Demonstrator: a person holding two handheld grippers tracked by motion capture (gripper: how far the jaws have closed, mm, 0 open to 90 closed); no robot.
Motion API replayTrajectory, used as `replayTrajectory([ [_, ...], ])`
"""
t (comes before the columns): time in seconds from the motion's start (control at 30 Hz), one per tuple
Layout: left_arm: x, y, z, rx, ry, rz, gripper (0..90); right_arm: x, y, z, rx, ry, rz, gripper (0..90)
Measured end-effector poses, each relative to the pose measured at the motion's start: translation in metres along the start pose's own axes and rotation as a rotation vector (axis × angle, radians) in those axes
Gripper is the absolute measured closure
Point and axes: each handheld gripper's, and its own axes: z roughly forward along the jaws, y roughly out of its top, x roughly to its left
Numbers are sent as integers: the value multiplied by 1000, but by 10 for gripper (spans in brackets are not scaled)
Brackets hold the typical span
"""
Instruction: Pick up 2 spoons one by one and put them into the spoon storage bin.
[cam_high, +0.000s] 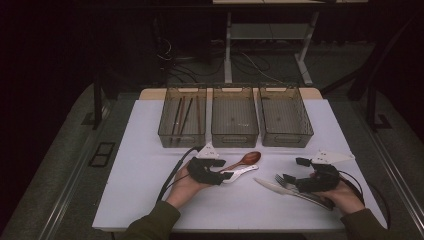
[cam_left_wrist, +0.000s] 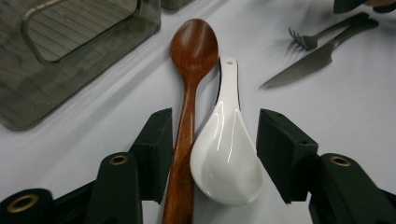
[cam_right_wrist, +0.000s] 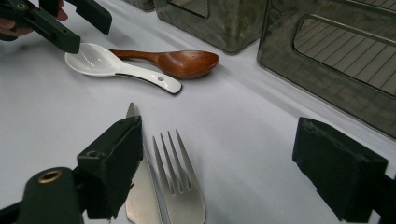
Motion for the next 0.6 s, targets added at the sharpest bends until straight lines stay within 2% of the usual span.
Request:
replayTrajectory([
  [0.33,-3,-3,5,28,6,2,500,1,0,0,1,0,-2,161],
  [0.6,-5,-4,7,54,6,25,521,1,0,0,1,0,-1,161],
])
